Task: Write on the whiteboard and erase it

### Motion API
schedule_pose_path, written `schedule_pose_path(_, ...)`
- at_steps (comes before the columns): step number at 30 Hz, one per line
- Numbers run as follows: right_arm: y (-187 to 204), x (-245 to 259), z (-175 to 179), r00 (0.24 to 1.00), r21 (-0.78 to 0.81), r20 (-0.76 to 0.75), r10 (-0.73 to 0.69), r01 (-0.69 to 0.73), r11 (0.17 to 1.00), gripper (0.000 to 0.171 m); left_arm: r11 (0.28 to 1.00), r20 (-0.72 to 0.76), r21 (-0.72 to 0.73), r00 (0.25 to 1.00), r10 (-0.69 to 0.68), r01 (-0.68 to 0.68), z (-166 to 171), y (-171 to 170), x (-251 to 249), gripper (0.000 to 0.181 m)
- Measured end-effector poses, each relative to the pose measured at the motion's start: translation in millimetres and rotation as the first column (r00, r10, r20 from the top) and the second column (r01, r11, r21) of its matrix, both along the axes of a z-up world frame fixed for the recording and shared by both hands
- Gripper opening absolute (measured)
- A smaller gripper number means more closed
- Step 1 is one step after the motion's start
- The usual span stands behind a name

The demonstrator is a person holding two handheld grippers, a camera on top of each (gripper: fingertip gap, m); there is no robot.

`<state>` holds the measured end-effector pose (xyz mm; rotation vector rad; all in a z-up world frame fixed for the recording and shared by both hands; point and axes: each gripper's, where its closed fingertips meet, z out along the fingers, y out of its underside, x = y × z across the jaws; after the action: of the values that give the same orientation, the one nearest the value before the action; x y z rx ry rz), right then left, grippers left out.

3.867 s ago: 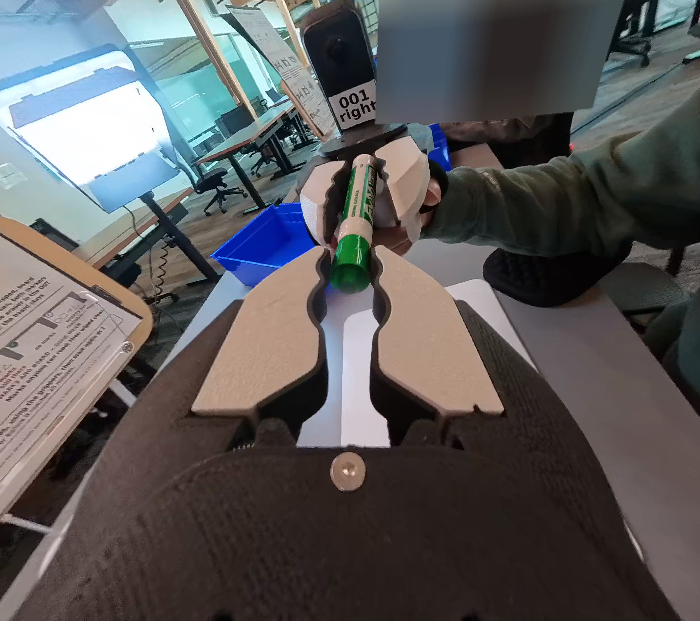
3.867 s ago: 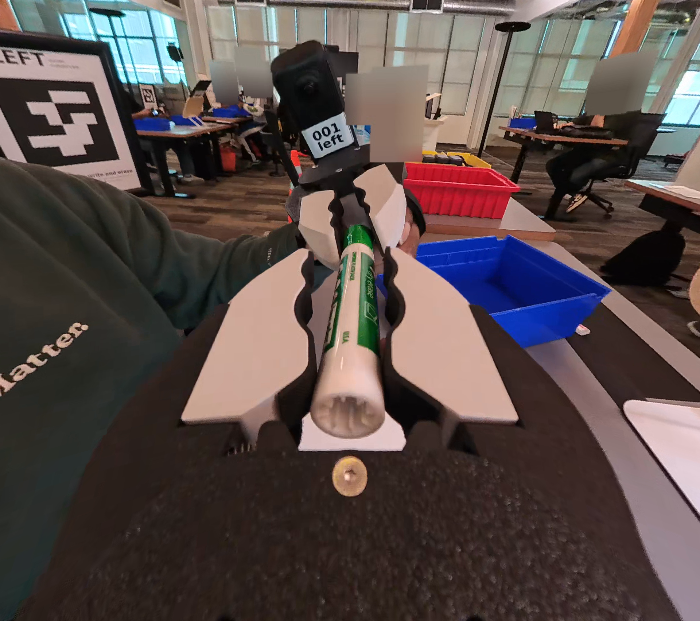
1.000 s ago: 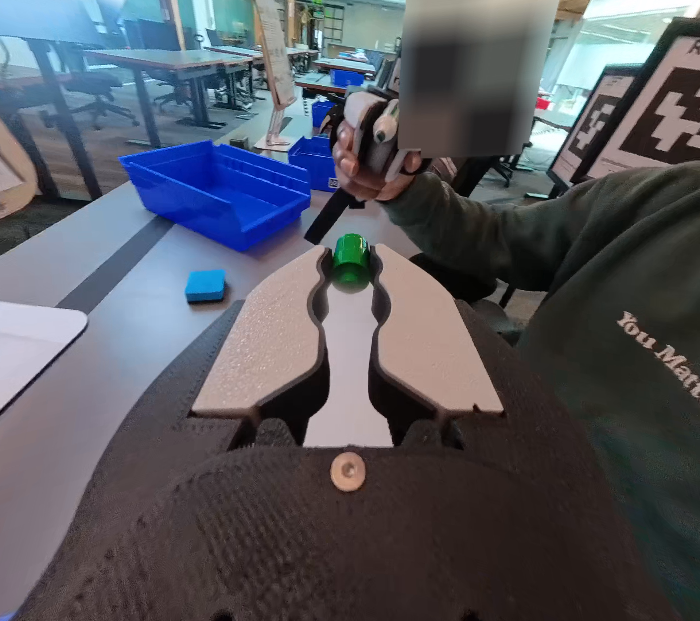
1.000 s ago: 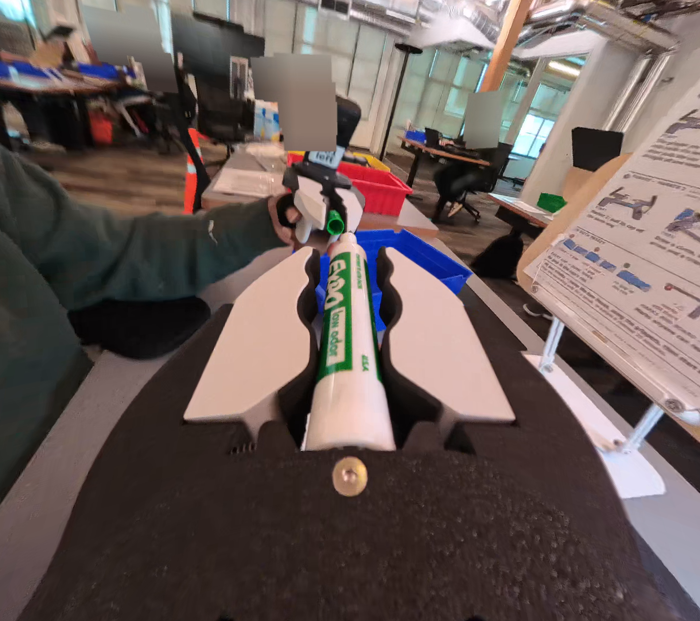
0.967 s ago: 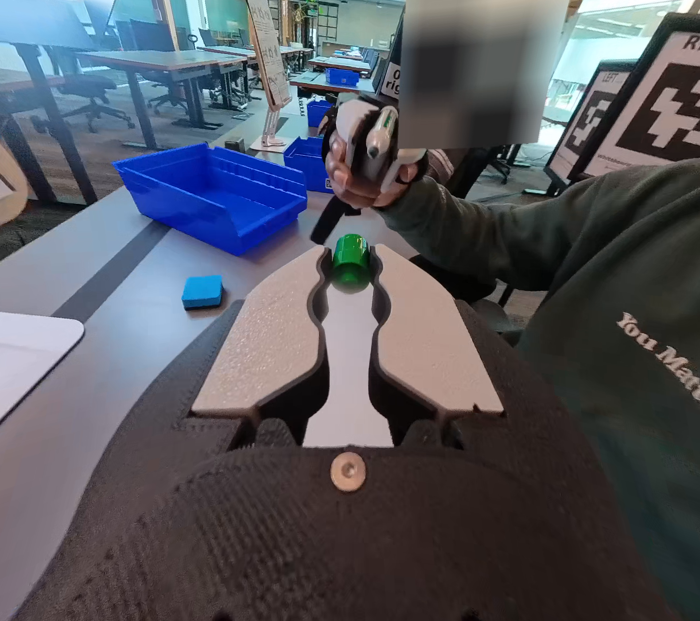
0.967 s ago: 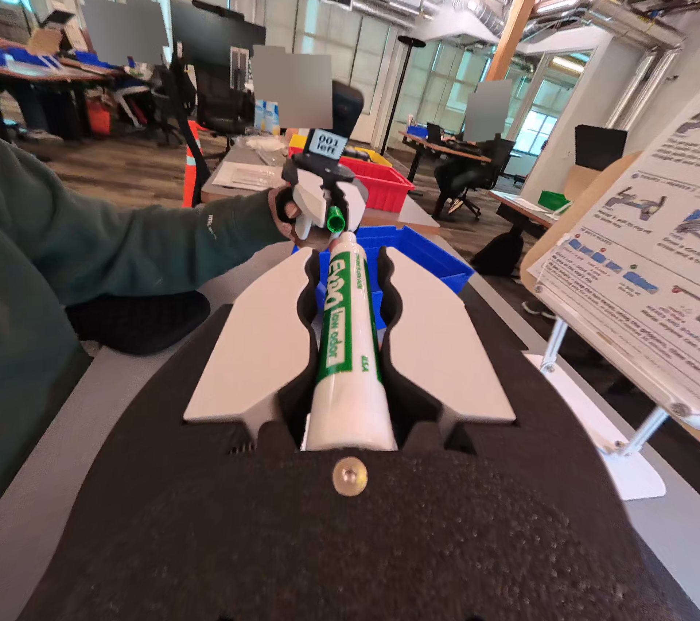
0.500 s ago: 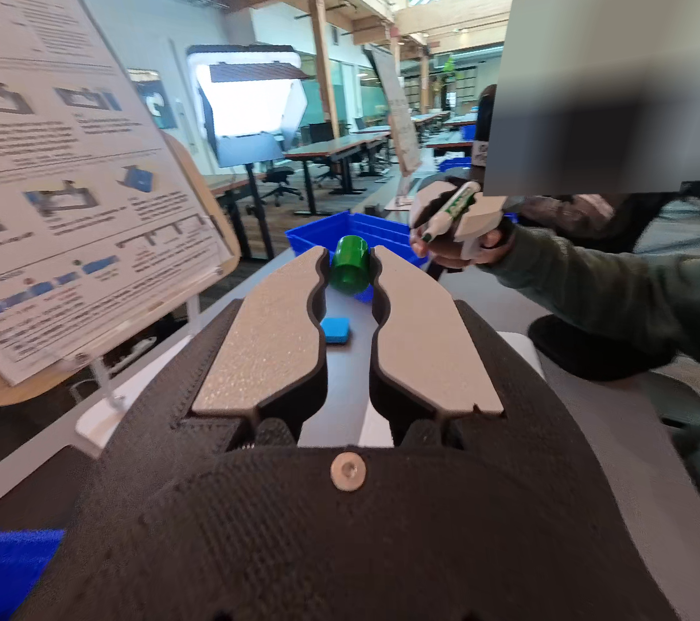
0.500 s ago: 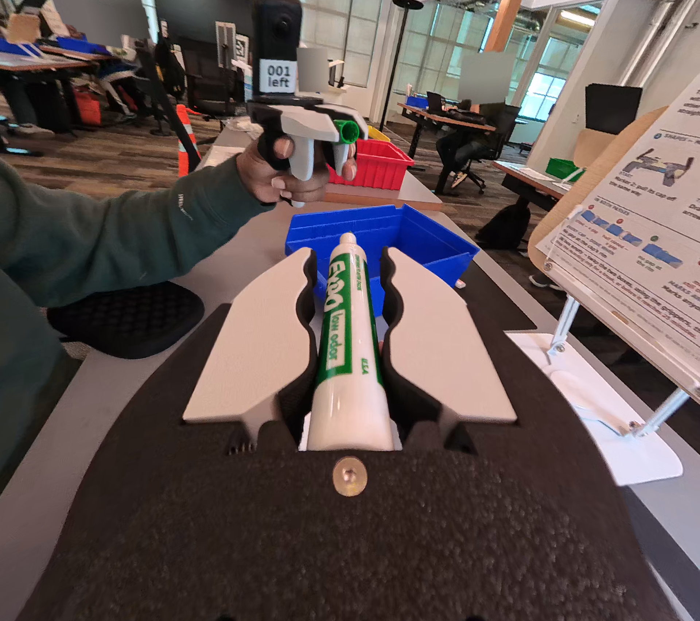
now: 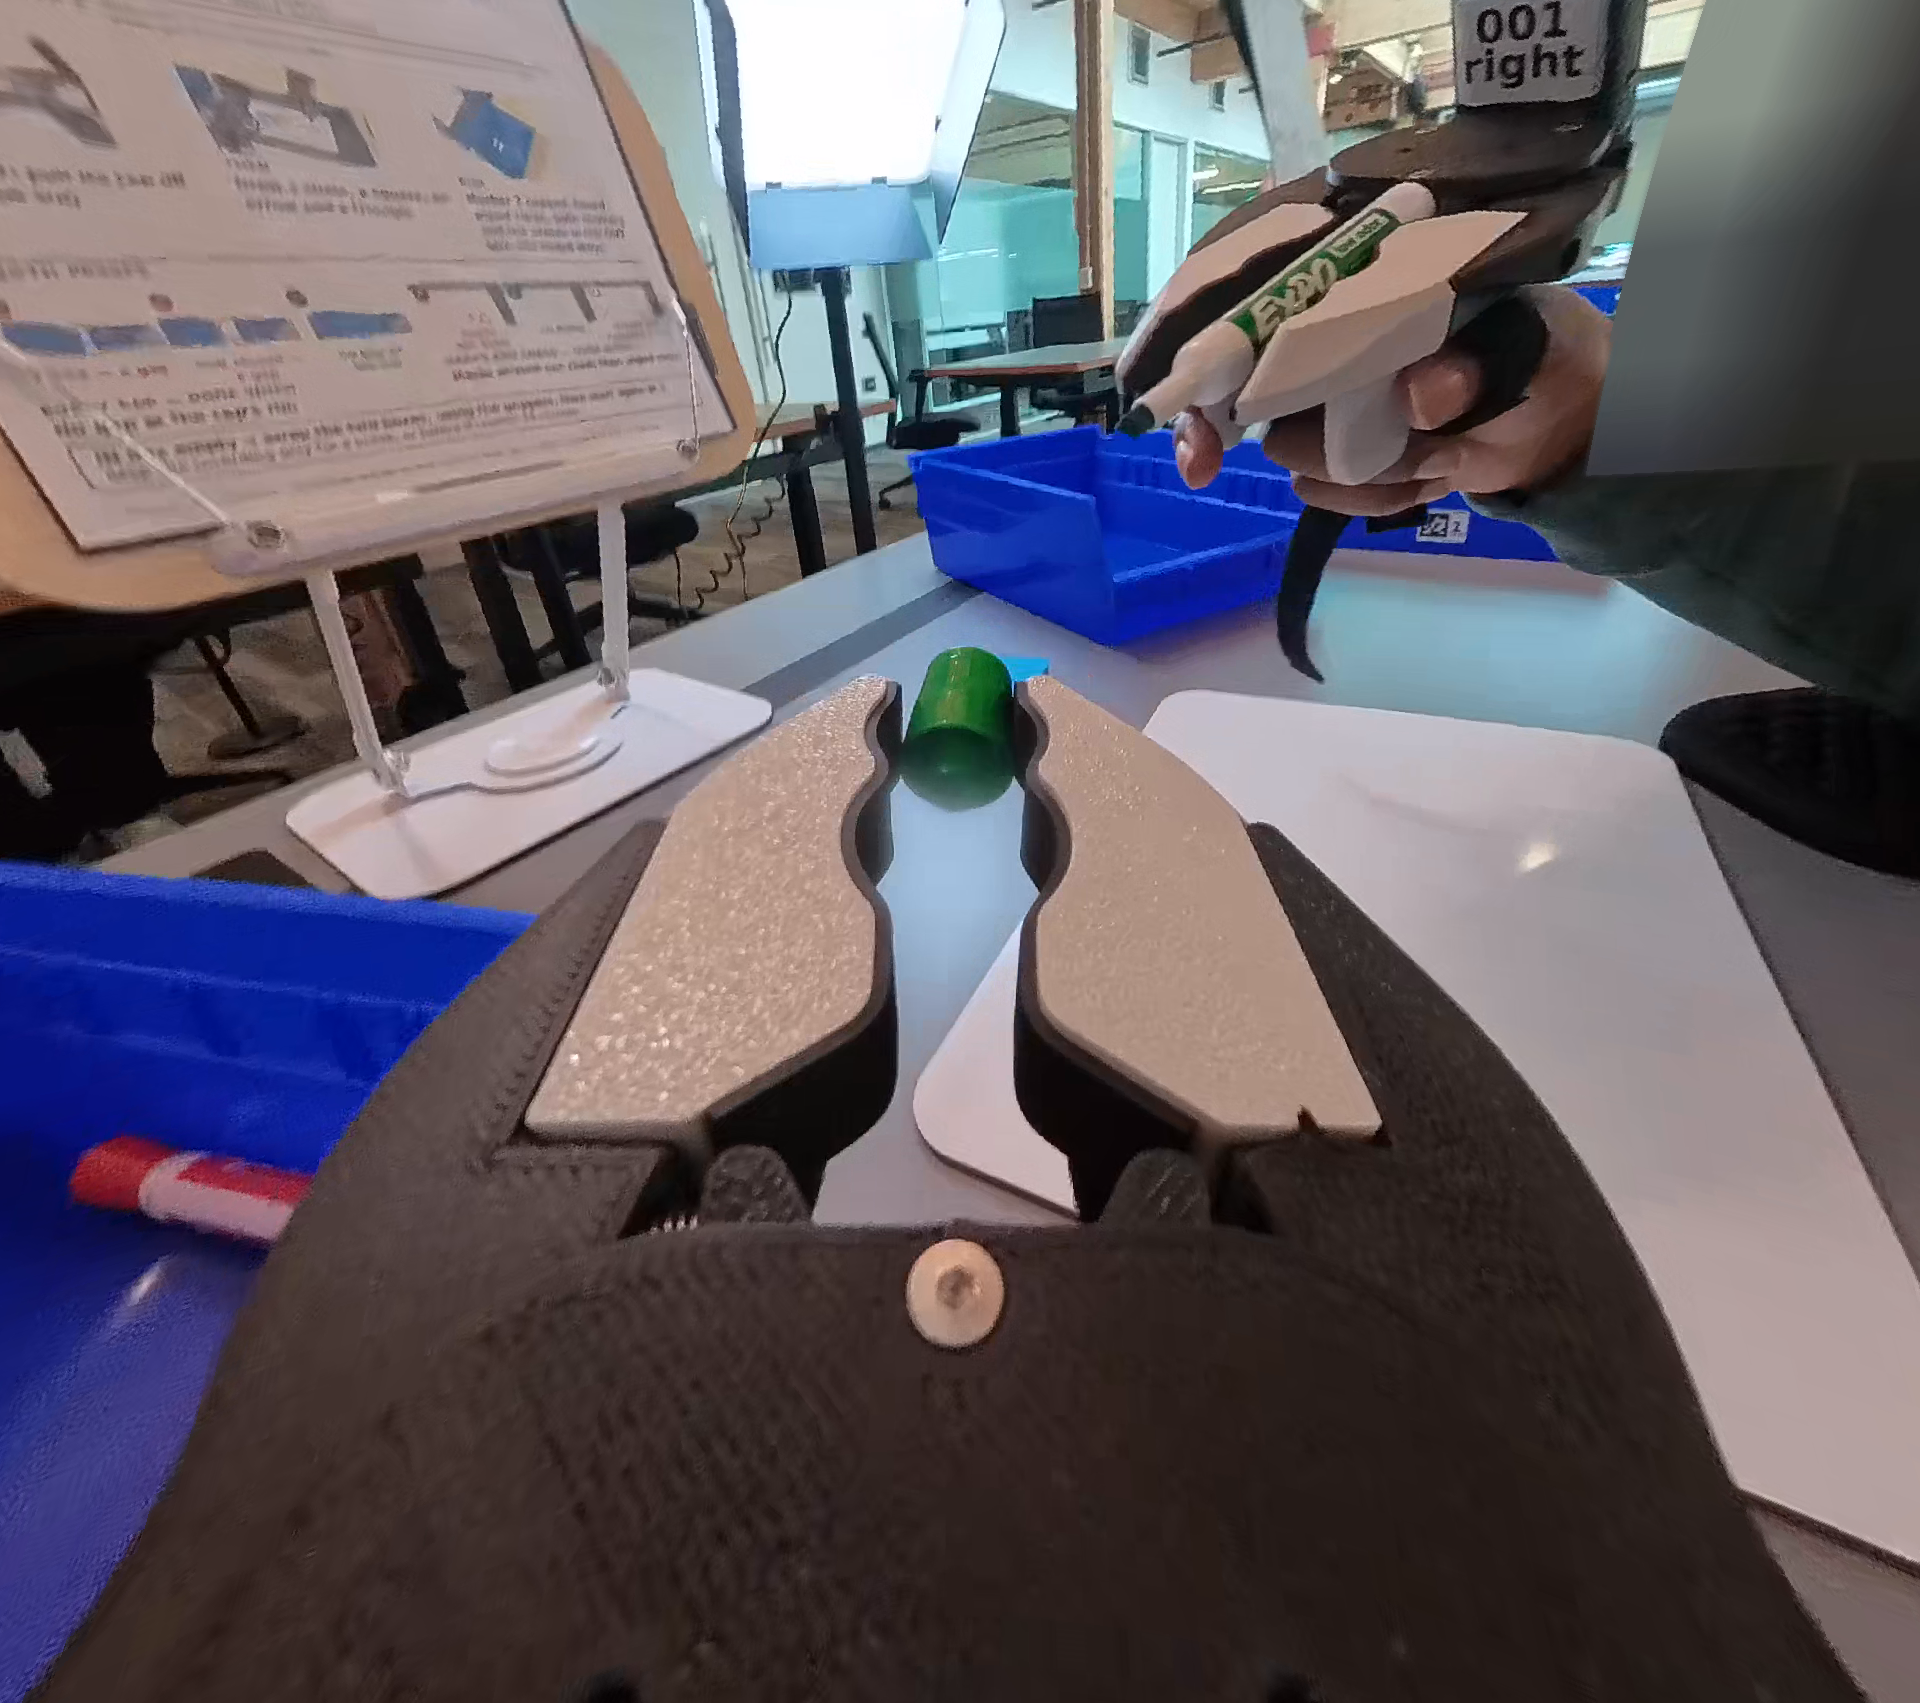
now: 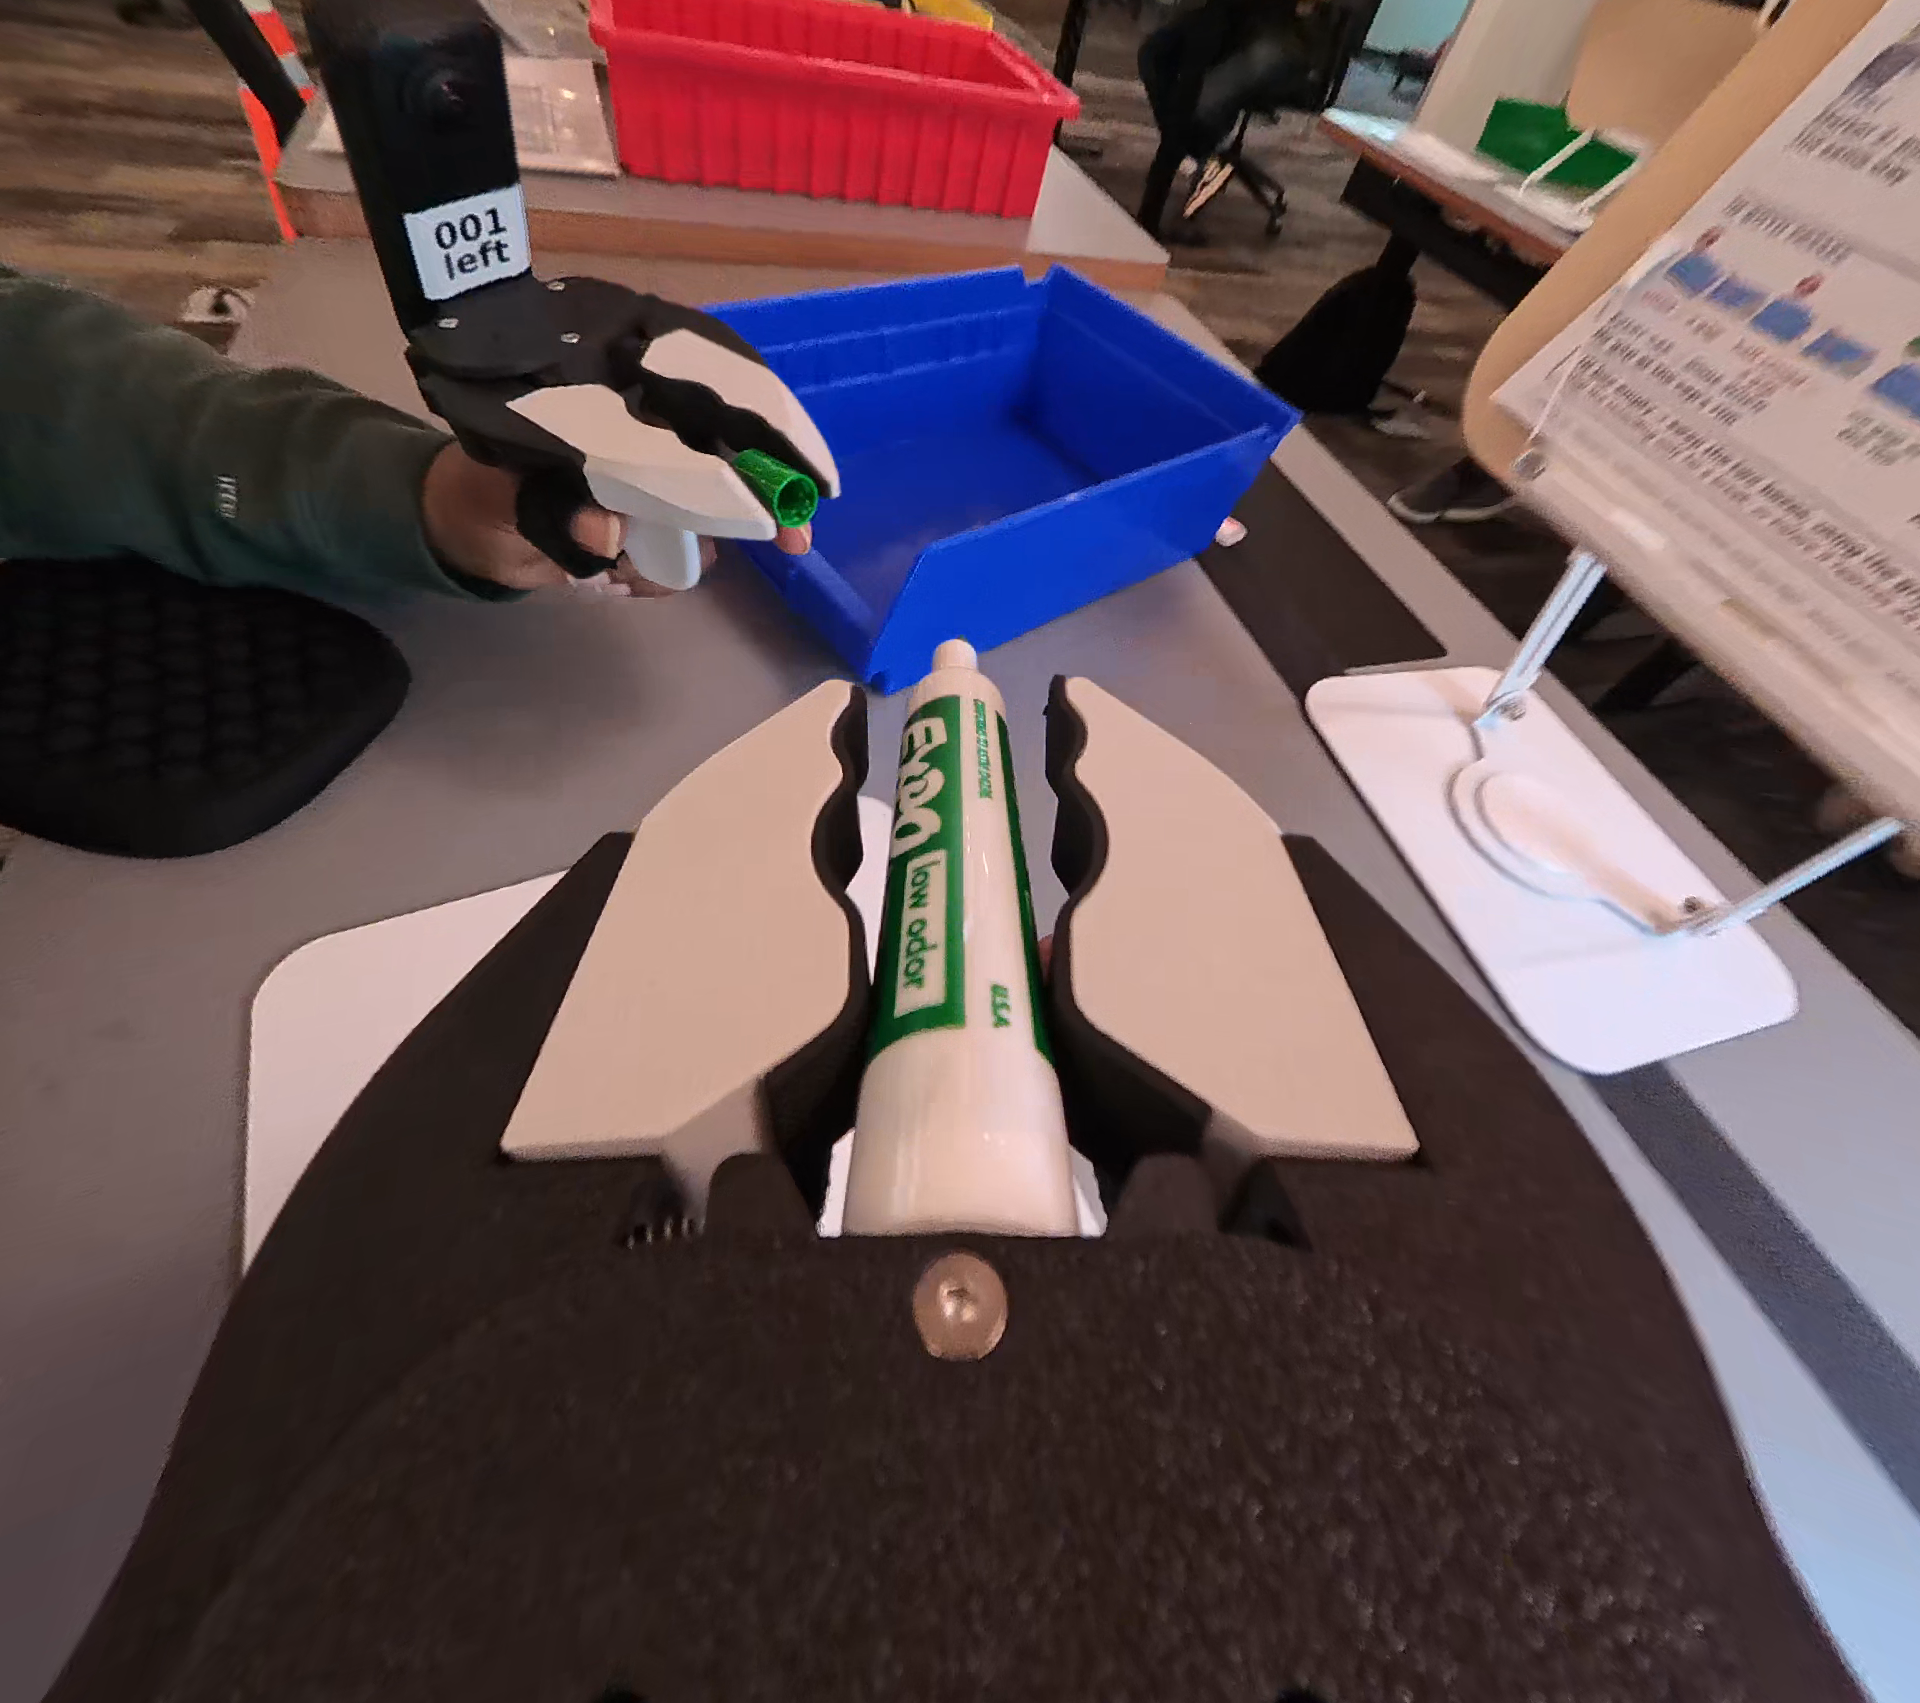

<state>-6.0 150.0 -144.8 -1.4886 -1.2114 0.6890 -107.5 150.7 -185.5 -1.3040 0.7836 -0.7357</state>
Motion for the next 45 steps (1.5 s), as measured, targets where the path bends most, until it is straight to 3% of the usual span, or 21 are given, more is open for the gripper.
schedule_pose_path(6, -1.9, -18.7, -49.7, 0.998, -0.124, 0.041, 0.048, -0.042, 0.991, 0.034, 0.998, -0.064, -0.047, 0.998, 0.026, -0.029, -34.9, 1.5, -2.6, 0.02)
schedule_pose_path(16, -19.2, -36.4, -116.7, 0.963, -0.248, 0.23, 0.138, -0.079, 0.965, 0.034, 0.999, -0.101, -0.043, 0.995, 0.025, -0.03, -45.0, 1.7, -2.5, 0.02)
schedule_pose_path(27, -71.1, -46.1, -134.4, 0.931, -0.303, 0.288, 0.222, -0.131, 0.944, 0.034, 0.991, -0.095, -0.106, 0.991, -0.094, 0.084, -55.2, -10.0, 3.3, 0.02)
schedule_pose_path(31, -71.8, -9.1, -137.3, 0.965, -0.355, 0.233, 0.122, -0.032, 0.934, 0.034, 0.968, -0.036, -0.133, 0.975, -0.218, 0.211, -50.9, -26.3, 15.1, 0.02)
schedule_pose_path(35, -57.7, 39.8, -134.3, 0.982, -0.365, 0.187, -0.04, 0.107, 0.925, 0.034, 0.951, -0.08, -0.169, 0.958, -0.274, 0.258, -58.2, -38.4, 28.1, 0.02)
schedule_pose_path(39, -50.2, 90.5, -137.1, 0.957, -0.328, 0.222, -0.187, 0.254, 0.91, 0.034, 0.946, -0.269, -0.196, 0.914, -0.303, 0.256, -78.8, -46.8, 35.6, 0.02)
schedule_pose_path(42, -52.4, 132.5, -139.4, 0.93, -0.325, 0.251, -0.269, 0.342, 0.882, 0.034, 0.929, -0.429, -0.23, 0.827, -0.364, 0.29, -94.4, -55.1, 29.6, 0.02)
schedule_pose_path(45, -65.7, 166.2, -137.4, 0.913, -0.311, 0.27, -0.305, 0.382, 0.87, 0.034, 0.928, -0.48, -0.248, 0.796, -0.368, 0.279, -102.0, -50.7, 19.0, 0.02)
